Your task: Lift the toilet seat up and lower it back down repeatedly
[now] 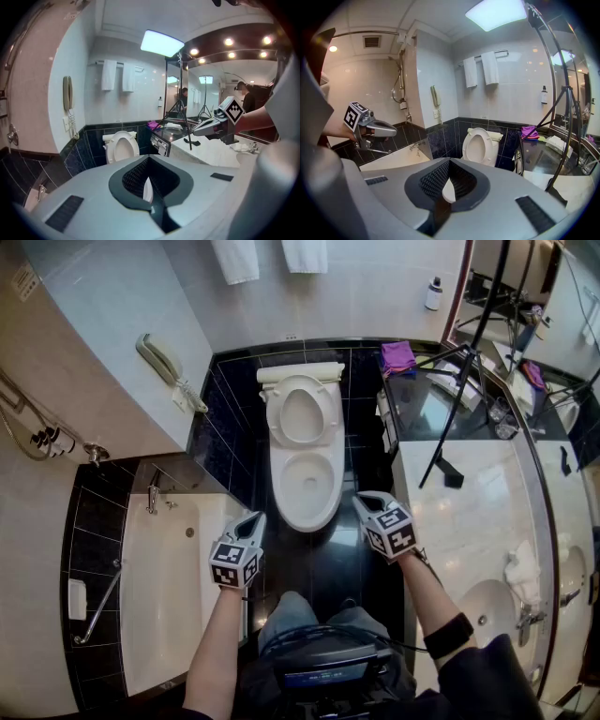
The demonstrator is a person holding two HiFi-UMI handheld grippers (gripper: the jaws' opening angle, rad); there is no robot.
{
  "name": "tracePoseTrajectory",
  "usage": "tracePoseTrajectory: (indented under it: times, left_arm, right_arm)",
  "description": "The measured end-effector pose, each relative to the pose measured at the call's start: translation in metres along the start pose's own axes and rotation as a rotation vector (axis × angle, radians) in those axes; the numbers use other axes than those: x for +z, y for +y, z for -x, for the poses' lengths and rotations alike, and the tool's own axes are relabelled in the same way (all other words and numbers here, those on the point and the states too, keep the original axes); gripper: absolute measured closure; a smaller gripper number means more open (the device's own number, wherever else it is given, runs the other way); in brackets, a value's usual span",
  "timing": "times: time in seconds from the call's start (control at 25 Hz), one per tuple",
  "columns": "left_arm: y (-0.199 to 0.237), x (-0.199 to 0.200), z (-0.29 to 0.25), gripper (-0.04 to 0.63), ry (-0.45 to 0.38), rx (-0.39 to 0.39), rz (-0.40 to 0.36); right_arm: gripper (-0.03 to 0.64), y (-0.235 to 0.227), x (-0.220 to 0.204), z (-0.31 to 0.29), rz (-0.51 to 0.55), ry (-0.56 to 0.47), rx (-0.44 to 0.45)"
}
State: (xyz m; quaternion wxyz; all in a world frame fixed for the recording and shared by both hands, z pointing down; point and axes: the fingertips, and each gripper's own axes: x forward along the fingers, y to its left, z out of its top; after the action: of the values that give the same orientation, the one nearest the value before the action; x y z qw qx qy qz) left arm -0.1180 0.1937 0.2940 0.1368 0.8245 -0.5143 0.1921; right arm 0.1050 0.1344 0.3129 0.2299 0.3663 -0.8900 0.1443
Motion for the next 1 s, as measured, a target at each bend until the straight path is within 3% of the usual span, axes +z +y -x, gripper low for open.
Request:
tracePoseTrajectory:
  times: [0.36, 0.6, 0.72, 0.8, 1.0]
  left_arm:
    - [0.031, -0.01, -0.07, 0.604, 0.017, -0.026, 0.002]
    - [0.081, -0.01, -0.144, 0.604, 0.038, -0.044, 0.001]
    - [0.102, -0.009, -0.175, 0.604, 0.049, -0.053, -0.007]
    - [0.117, -0.009, -0.197, 0.604, 0.053, -0.054, -0.009]
    - [0.147, -0.015, -0.251, 0.604, 0.073, -0.056, 0.001]
  right_arm:
    - [0.594, -0.037, 0.028, -0.074, 0.139, 0.029, -0.052]
    - [0.522, -0.076, 0.043, -0.167, 0.215, 0.126, -0.057]
    - [0.512, -0.098, 0.058, -0.21, 0.293, 0.169, -0.068]
    - [0.466, -0.116, 0.067, -0.242, 0.341, 0.189, -0.073]
    - [0.462, -0.159, 0.092, -0.317, 0.483, 0.231, -0.089]
